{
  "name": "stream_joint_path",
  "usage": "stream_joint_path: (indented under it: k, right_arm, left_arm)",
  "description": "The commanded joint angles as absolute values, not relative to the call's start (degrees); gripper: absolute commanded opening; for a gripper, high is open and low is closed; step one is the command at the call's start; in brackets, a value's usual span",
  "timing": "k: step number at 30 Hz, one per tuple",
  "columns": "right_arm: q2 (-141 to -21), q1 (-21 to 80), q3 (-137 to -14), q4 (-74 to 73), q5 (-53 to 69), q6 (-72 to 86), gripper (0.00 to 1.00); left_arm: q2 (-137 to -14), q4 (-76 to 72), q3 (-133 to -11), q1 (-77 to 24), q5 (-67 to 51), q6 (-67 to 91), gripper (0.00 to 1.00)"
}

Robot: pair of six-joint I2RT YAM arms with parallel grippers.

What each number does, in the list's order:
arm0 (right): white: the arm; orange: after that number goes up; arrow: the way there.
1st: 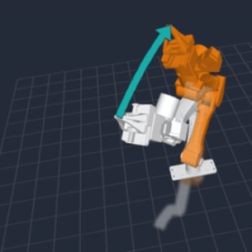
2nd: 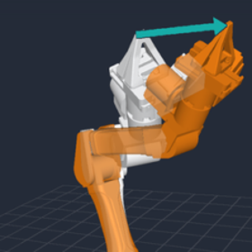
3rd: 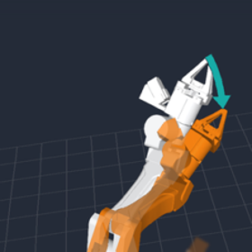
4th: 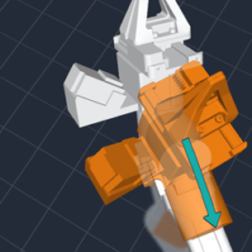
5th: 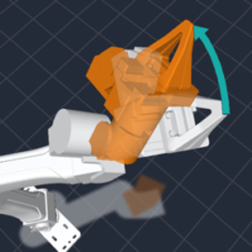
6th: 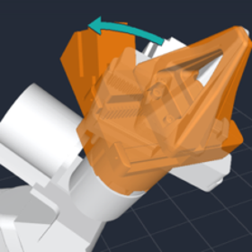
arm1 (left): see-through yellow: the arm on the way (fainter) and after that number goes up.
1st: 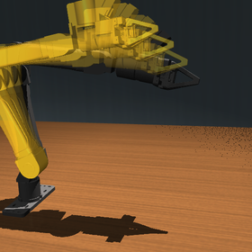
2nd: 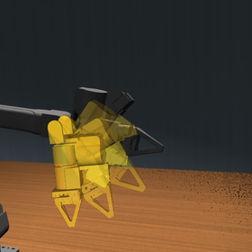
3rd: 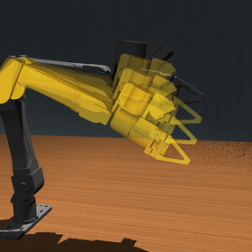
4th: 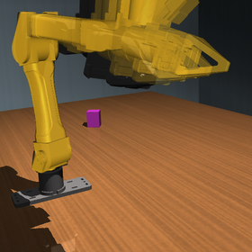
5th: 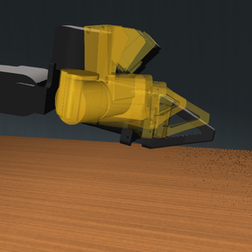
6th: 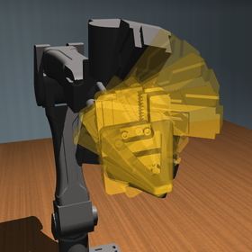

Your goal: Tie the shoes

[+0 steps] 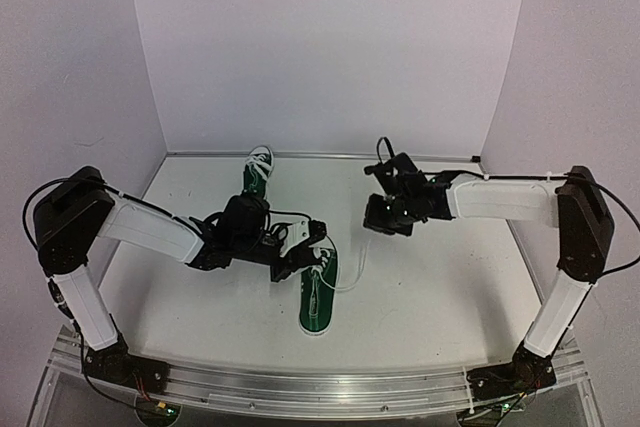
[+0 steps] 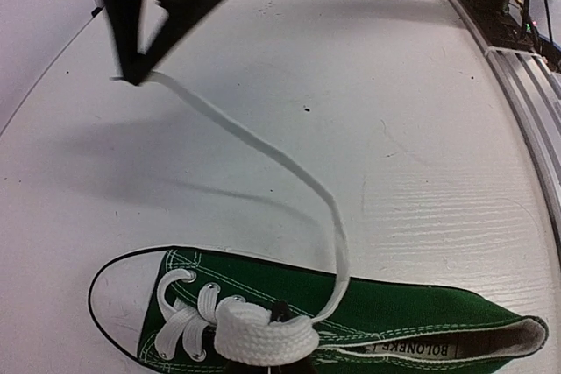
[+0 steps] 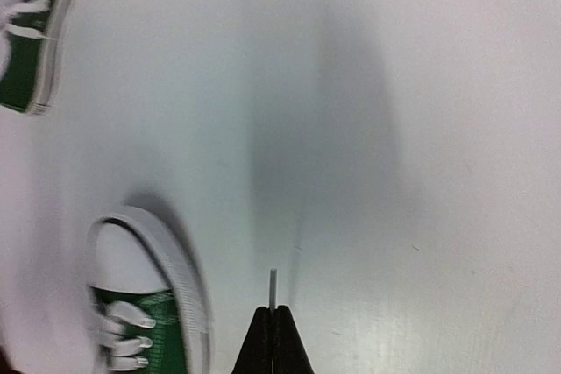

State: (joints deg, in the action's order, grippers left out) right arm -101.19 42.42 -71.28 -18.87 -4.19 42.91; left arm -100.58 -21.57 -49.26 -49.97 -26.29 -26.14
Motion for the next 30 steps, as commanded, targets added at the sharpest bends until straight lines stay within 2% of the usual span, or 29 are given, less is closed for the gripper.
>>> stream_joint_path:
  k: [1,5,13,22,26,29,30]
  right_arm:
    - [-103.87,42.43,-82.41,-14.85,8.23,33.5,0.0]
    - [-109.78,42.98,-90.39,-11.29,18.99,32.94,0.0]
    - [-121.93,48.86,-106.45,-10.33,30.62,34.46,0.0]
    - [-127.11,52.48,-109.86,-7.2,40.48,39.89,0.01]
    - [-124.08,51.91,-106.46,-7.21,40.46,39.85,0.51]
    - [-118.47,48.94,-99.02,-6.83,38.4,39.12,0.67]
    - [-115.7,47.64,-96.86,-6.67,37.67,39.0,0.69]
  left_arm:
    - [-97.48,-27.14,-47.74,-50.61,-25.19,-28.25,0.0]
    - [-97.75,-28.18,-46.68,-51.85,-22.87,-30.02,0.0]
    - [-97.91,-30.06,-44.5,-54.1,-19.25,-32.43,0.0]
    - [-97.4,-29.68,-43.75,-54.93,-18.11,-33.55,0.0]
    - [-97.33,-29.31,-43.75,-55.04,-17.93,-33.79,0.0]
    - [-97.5,-29.18,-43.69,-55.02,-18.05,-33.94,0.0]
    - [-97.54,-29.18,-43.66,-55.02,-18.09,-33.95,0.0]
